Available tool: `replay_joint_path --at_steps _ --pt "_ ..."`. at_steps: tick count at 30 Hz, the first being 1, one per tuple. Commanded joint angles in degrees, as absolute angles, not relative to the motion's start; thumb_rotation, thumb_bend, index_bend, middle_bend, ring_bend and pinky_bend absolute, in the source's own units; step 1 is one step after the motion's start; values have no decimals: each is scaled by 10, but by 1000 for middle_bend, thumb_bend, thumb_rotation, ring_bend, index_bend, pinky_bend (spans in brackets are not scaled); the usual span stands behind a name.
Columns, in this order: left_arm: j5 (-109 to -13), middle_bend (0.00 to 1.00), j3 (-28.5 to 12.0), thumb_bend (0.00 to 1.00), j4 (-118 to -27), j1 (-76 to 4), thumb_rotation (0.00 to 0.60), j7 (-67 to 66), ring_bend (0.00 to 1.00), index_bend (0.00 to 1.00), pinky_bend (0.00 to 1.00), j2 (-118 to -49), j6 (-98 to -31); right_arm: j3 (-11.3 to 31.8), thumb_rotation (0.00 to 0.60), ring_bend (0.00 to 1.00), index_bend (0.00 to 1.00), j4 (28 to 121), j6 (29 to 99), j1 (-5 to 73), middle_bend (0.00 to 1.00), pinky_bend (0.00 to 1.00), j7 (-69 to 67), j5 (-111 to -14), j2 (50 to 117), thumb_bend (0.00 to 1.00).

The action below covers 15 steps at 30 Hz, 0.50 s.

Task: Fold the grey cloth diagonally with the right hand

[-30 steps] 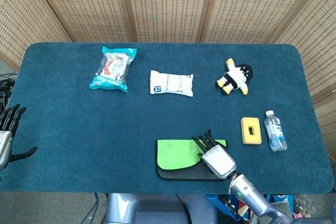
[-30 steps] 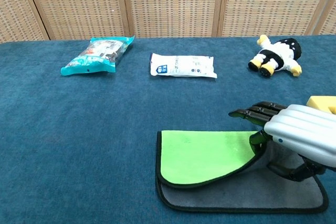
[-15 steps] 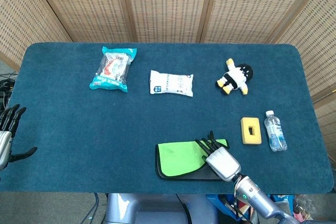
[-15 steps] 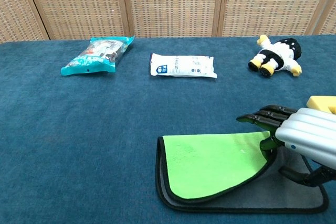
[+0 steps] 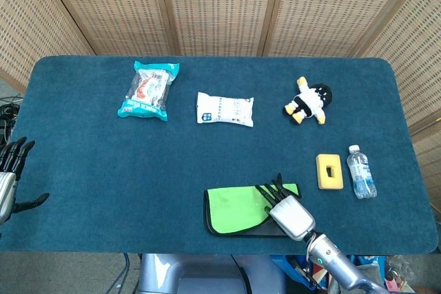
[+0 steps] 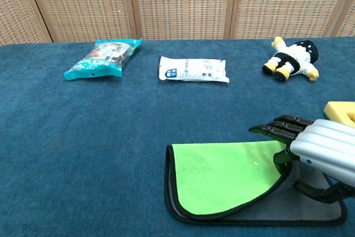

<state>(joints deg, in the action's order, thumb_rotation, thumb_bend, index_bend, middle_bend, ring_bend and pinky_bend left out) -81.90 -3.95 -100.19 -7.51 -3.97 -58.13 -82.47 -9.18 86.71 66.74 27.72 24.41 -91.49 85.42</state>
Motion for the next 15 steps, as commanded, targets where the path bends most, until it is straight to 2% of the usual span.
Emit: replay_joint_path --at_steps 1,8,9,11,12,15 --pt "-819 0 -39 147 -1002 -75 600 -39 0 0 0 -581 -825 -90 600 0 602 868 669 274 0 0 244 -917 856 575" --pt "-819 0 -39 147 -1002 -75 600 -38 0 0 0 -580 -825 -91 600 0 593 870 664 267 0 0 252 -920 858 575" --pt "-819 0 -39 147 -1002 -75 600 -39 0 0 0 -580 -825 -90 600 0 537 871 662 267 0 0 254 -920 858 571" --pt "-819 0 -40 147 -1002 -74 600 -39 0 0 0 -580 -826 -90 600 0 355 871 658 266 0 0 257 -920 856 512" --pt "-819 0 -39 146 -1002 -74 600 -39 0 0 0 -580 -826 -91 600 0 225 873 652 266 0 0 259 -918 853 428" --pt "-818 0 -40 147 -1002 -74 600 -39 0 0 0 -580 -825 -93 600 0 29 885 638 268 0 0 259 -913 843 181"
